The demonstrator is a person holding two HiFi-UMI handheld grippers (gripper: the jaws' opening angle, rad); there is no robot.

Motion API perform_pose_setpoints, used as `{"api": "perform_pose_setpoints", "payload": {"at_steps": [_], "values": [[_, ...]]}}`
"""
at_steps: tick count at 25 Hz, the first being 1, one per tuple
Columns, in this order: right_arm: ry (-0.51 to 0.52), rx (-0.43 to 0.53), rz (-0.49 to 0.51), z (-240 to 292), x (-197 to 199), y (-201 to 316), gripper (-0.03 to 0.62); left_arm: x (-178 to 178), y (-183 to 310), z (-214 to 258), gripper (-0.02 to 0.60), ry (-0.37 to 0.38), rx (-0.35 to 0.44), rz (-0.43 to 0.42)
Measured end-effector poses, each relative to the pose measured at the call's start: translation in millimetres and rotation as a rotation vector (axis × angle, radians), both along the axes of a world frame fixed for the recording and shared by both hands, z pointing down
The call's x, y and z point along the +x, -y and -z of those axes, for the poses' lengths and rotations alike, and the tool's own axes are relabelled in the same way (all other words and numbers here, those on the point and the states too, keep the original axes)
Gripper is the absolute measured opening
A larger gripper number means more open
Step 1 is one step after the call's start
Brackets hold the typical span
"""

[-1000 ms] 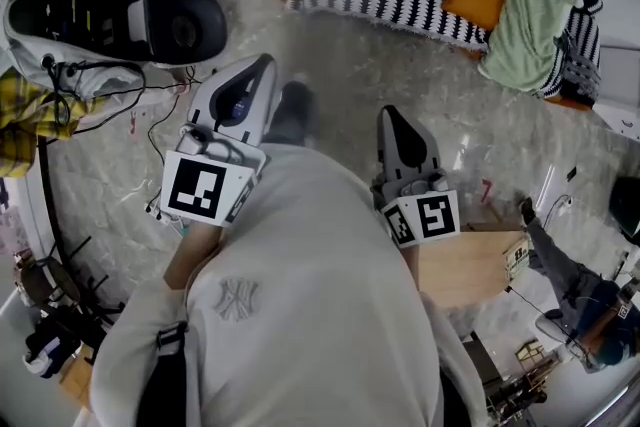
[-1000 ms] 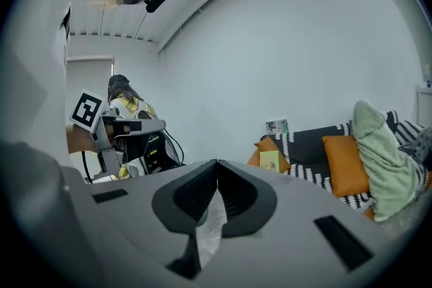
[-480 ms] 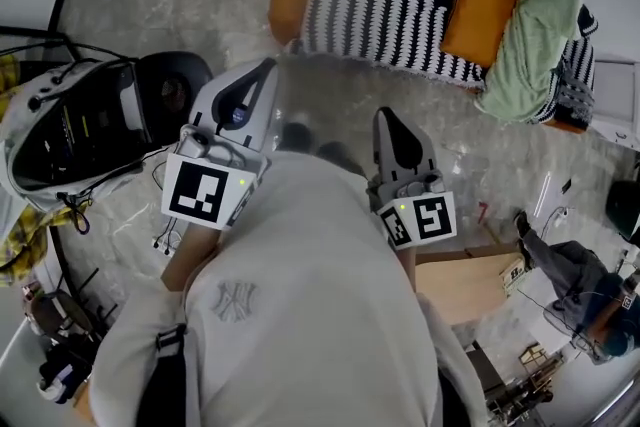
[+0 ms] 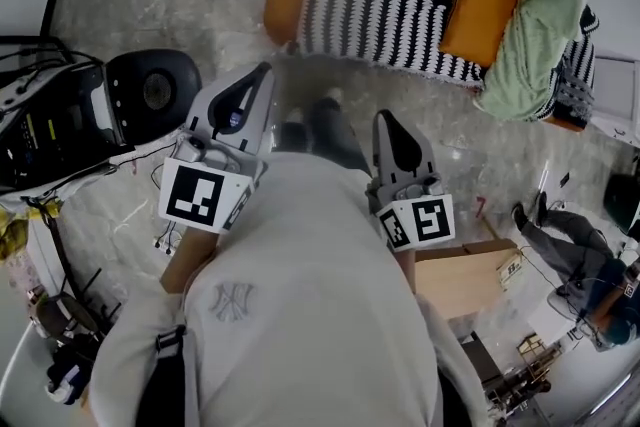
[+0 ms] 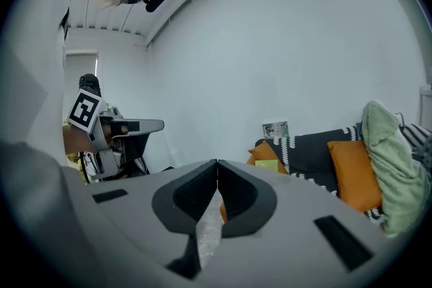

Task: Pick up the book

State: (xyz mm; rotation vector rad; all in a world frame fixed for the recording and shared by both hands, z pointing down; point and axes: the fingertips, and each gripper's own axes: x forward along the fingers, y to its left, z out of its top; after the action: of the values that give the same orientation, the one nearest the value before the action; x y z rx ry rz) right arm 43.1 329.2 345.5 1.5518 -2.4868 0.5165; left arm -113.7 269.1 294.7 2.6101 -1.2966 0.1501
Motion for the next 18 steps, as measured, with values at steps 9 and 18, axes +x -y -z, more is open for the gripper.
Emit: {"api": "perform_pose_setpoints", "payload": {"at_steps": [9, 18], "values": [[0.013, -0.041, 0.050, -14, 34, 62, 0.018, 34, 63, -8, 0.002, 0.015, -0.022, 0.047], [-0.011, -0.029, 0.107, -7, 49, 122, 0.018, 49, 114, 7, 0.002, -0.003, 0.017, 0.099]]}}
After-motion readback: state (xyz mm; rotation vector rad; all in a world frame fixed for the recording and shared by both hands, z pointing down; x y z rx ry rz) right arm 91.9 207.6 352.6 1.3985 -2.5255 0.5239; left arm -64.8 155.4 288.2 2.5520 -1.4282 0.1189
